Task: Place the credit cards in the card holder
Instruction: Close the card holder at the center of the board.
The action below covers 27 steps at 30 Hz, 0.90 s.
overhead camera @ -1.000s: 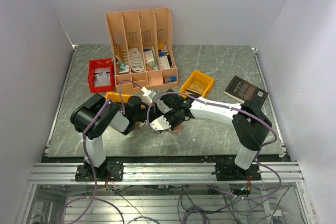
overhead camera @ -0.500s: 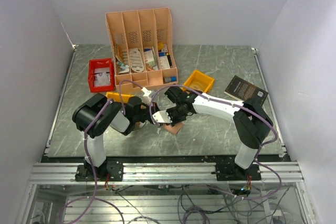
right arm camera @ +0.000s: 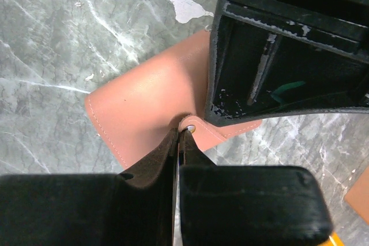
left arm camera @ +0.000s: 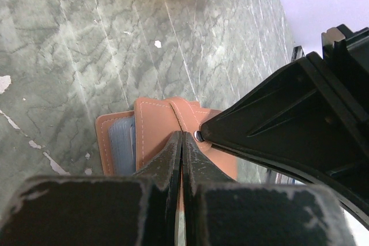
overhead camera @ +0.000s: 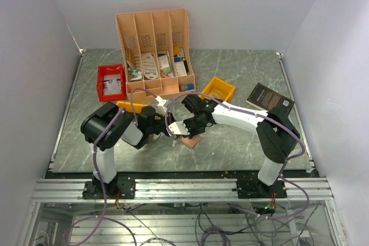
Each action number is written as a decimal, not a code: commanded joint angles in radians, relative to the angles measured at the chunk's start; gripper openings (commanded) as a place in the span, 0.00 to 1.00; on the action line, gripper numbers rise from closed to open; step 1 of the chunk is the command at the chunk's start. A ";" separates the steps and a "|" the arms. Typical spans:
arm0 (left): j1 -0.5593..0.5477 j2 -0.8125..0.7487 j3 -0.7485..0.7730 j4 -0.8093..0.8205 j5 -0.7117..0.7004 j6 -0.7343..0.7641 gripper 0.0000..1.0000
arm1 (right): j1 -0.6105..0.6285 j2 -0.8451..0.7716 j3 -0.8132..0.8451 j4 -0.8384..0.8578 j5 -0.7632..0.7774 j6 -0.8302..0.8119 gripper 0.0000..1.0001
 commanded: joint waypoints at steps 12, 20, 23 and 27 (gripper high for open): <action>0.005 0.087 -0.027 -0.127 -0.071 0.048 0.07 | 0.090 0.025 -0.112 -0.053 0.034 0.026 0.00; 0.005 0.057 -0.047 -0.060 -0.038 0.005 0.07 | 0.059 0.034 -0.084 -0.056 0.010 0.035 0.00; 0.005 0.019 -0.066 -0.005 -0.023 -0.040 0.08 | 0.057 0.034 -0.086 -0.054 0.000 0.040 0.00; 0.003 -0.034 -0.077 0.066 0.001 -0.101 0.11 | 0.057 0.038 -0.084 -0.053 -0.004 0.037 0.00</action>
